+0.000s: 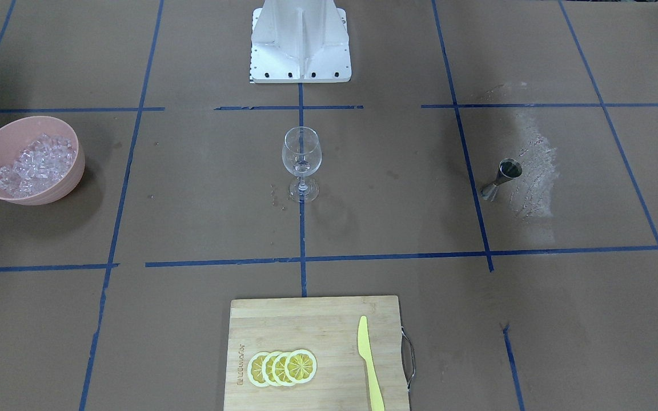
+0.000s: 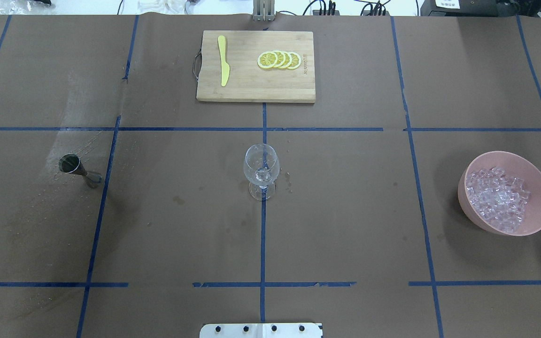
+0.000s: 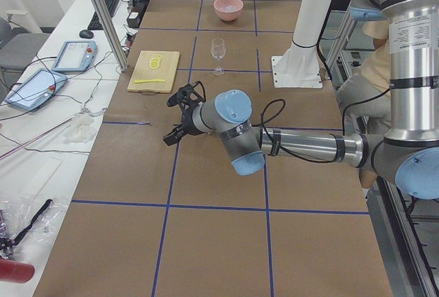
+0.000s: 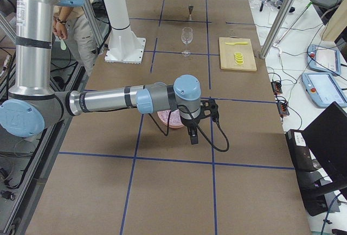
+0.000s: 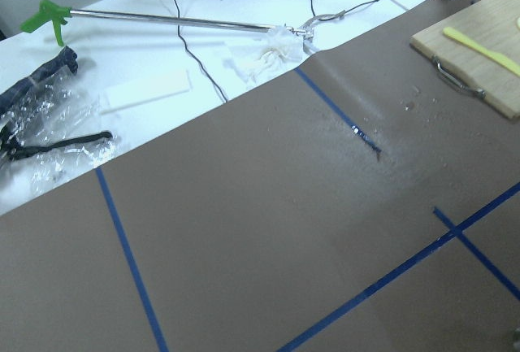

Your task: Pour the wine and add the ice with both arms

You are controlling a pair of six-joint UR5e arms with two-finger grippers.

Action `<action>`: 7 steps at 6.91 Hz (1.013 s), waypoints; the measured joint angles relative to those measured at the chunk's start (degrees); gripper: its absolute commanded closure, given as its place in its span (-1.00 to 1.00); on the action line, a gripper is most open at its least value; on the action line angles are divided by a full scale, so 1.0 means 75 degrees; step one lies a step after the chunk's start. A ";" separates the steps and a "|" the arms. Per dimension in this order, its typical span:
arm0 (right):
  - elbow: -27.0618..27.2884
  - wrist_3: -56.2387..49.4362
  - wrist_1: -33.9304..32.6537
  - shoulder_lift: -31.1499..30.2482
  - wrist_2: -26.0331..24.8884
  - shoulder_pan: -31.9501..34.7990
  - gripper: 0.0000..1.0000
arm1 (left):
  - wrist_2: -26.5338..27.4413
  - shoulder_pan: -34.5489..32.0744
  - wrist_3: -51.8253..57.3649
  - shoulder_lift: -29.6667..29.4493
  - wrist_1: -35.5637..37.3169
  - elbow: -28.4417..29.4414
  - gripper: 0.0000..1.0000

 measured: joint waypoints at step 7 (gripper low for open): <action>-0.0044 0.0037 0.0595 -0.0272 0.0016 0.0006 -1.00 | 0.7231 0.5867 -0.4662 0.0471 -0.1102 -0.1447 -1.00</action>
